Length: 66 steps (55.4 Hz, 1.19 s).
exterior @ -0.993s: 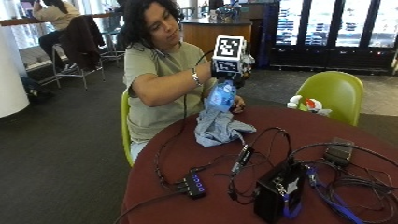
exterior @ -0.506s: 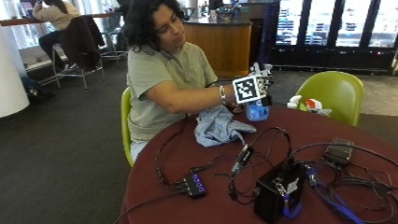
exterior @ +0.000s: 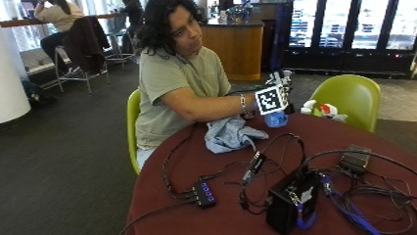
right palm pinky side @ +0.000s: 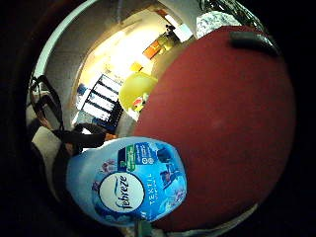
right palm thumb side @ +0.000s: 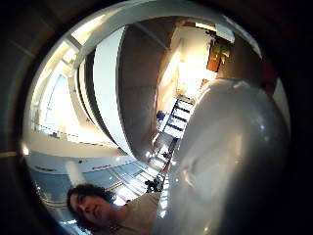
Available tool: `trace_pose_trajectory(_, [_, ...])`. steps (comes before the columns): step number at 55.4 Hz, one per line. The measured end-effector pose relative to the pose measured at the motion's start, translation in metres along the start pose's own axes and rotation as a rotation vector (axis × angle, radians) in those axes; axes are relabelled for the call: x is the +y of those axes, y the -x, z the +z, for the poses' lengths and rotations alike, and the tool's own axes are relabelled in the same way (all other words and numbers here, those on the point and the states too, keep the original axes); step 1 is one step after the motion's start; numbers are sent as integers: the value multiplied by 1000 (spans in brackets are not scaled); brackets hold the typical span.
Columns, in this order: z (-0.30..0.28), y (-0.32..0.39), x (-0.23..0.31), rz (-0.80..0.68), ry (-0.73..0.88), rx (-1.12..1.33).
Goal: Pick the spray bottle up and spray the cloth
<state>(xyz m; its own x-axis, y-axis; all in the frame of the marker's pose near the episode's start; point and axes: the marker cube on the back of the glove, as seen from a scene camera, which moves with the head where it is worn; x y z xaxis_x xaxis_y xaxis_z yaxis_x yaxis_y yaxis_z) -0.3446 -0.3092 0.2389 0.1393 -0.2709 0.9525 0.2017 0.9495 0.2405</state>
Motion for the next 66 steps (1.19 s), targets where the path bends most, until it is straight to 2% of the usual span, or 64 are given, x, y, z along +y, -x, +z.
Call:
trace_pose_trajectory(5, [4,-2,6,-2,31,2])
trace_pose_trajectory(10, [3,-4,3,13,-4,8])
trace_pose_trajectory(19, [2,-3,18,137,95,12])
trace_pose_trajectory(22, [-4,-7,27,181,109,74])
trace_pose_trajectory(25, [-11,-10,44,214,188,165])
trace_pose_trajectory(32, [-35,6,70,223,286,371])
trace_pose_trajectory(40, [-80,29,86,185,207,655])
trace_pose_trajectory(45, [-98,49,105,191,227,770])
trace_pose_trajectory(55, [-115,85,149,158,250,1025])
trace_pose_trajectory(66, [-120,110,180,145,260,1161])
